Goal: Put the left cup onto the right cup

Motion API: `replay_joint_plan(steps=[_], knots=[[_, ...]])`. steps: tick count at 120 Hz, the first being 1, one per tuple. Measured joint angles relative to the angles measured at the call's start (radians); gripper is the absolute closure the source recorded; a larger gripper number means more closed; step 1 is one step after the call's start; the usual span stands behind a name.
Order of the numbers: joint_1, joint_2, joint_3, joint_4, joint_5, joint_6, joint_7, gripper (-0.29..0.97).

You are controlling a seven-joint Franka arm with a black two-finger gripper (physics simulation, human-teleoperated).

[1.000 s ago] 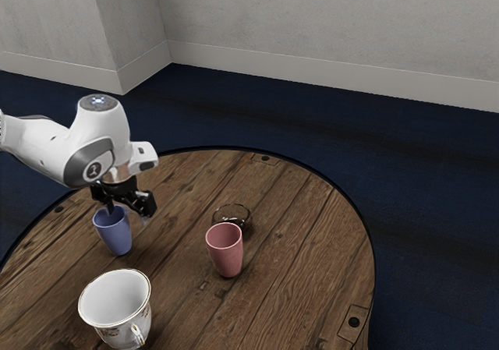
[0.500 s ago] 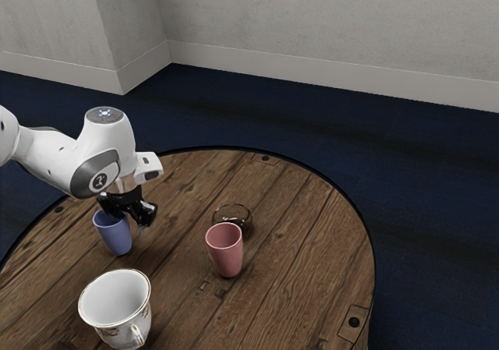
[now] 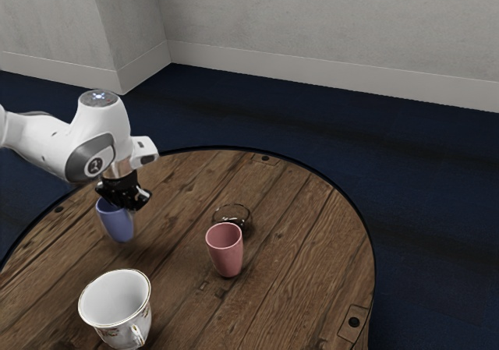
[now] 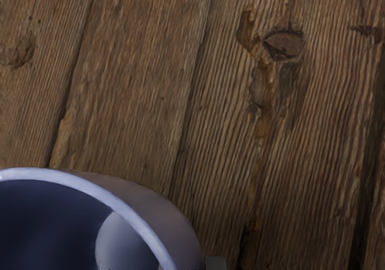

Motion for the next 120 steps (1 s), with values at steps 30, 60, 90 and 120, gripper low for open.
replay_joint_plan(steps=[30,60,90,120], knots=[[0.048,-0.049,-0.144,0.159,-0.018,-0.197,-0.028,0.77],[0.122,-0.077,-0.327,0.226,-0.053,-0.328,-0.088,0.78],[-0.021,-0.118,-0.491,0.288,-0.076,-0.447,-0.191,0.78],[-0.01,-0.108,-0.538,0.311,-0.1,-0.512,-0.288,0.78]])
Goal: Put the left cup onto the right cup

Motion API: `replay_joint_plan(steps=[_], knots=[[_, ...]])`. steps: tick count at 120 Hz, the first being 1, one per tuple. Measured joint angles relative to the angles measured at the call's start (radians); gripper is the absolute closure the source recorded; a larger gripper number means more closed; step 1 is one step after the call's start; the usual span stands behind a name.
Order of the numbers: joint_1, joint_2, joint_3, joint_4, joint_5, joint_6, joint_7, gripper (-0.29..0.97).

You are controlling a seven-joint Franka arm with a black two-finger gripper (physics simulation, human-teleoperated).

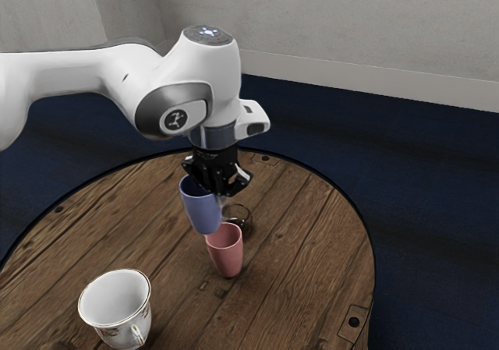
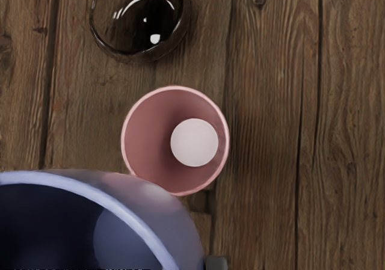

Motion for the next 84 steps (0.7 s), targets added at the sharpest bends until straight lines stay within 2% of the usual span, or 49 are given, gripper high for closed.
replay_joint_plan(steps=[9,24,84], knots=[[0.025,0.003,-0.027,0.003,-0.002,-0.009,-0.028,0.78],[-0.004,0.006,-0.038,0.004,-0.004,-0.019,-0.07,0.78],[-0.025,0.091,-0.011,0.039,0.019,0.007,-0.173,0.79]])
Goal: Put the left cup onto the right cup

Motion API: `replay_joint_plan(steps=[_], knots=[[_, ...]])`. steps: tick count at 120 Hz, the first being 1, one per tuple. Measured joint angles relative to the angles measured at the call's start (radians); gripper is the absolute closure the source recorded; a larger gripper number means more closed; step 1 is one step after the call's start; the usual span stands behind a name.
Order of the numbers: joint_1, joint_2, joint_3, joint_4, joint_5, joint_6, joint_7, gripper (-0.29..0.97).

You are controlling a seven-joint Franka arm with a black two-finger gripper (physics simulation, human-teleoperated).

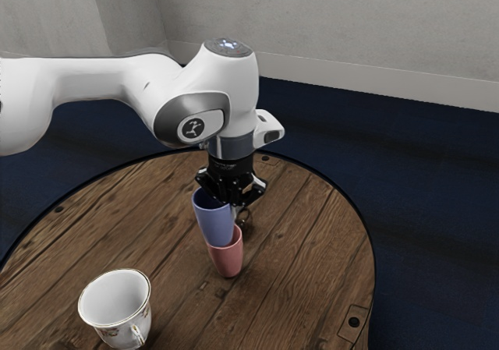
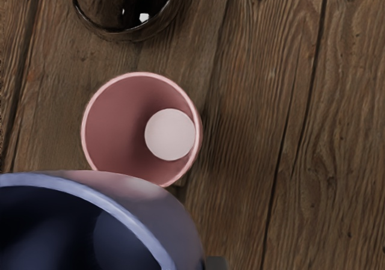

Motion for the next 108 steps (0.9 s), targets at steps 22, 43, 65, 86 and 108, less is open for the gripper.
replay_joint_plan(steps=[22,43,65,86,108], knots=[[0.027,0.049,0.029,0.021,0.03,0.027,-0.021,0.79],[0.025,0.106,0.03,0.074,0.059,0.041,-0.04,0.79],[0.023,0.137,0.029,0.083,0.092,0.052,-0.061,0.78],[0.023,0.135,0.03,0.067,0.101,0.061,-0.079,0.78],[0.023,0.156,0.03,0.059,0.104,0.078,-0.097,0.78]])
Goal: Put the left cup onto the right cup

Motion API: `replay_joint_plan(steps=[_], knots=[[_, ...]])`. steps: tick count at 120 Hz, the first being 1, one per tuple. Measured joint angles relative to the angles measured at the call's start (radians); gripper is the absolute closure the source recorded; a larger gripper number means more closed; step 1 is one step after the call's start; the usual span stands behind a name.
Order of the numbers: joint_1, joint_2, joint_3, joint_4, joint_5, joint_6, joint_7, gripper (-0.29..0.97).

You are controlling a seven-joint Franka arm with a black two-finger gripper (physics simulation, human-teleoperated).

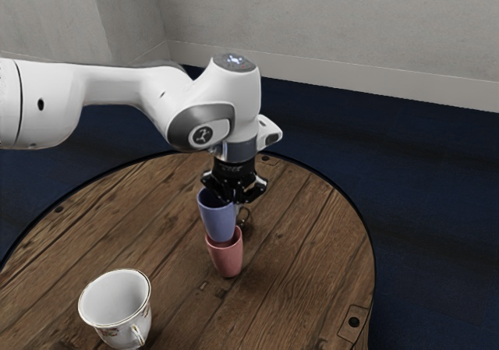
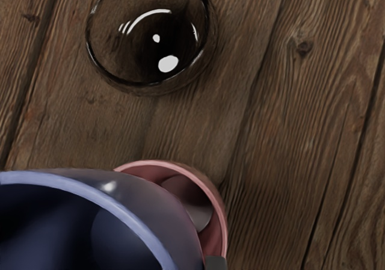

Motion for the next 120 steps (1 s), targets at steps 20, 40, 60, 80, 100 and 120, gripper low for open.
replay_joint_plan(steps=[20,40,60,80,100,120], knots=[[0.0,0.035,0.001,0.0,0.004,0.021,-0.014,0.78],[0.0,0.064,0.019,-0.002,0.004,0.044,-0.02,0.55],[-0.001,0.044,0.02,0.001,0.002,0.052,-0.022,0.26],[-0.021,-0.016,0.012,0.008,0.001,0.051,-0.024,0.12],[-0.023,-0.111,0.027,0.027,-0.023,0.012,-0.021,0.05],[-0.063,-0.207,0.147,0.102,-0.096,-0.145,0.029,0.02]])
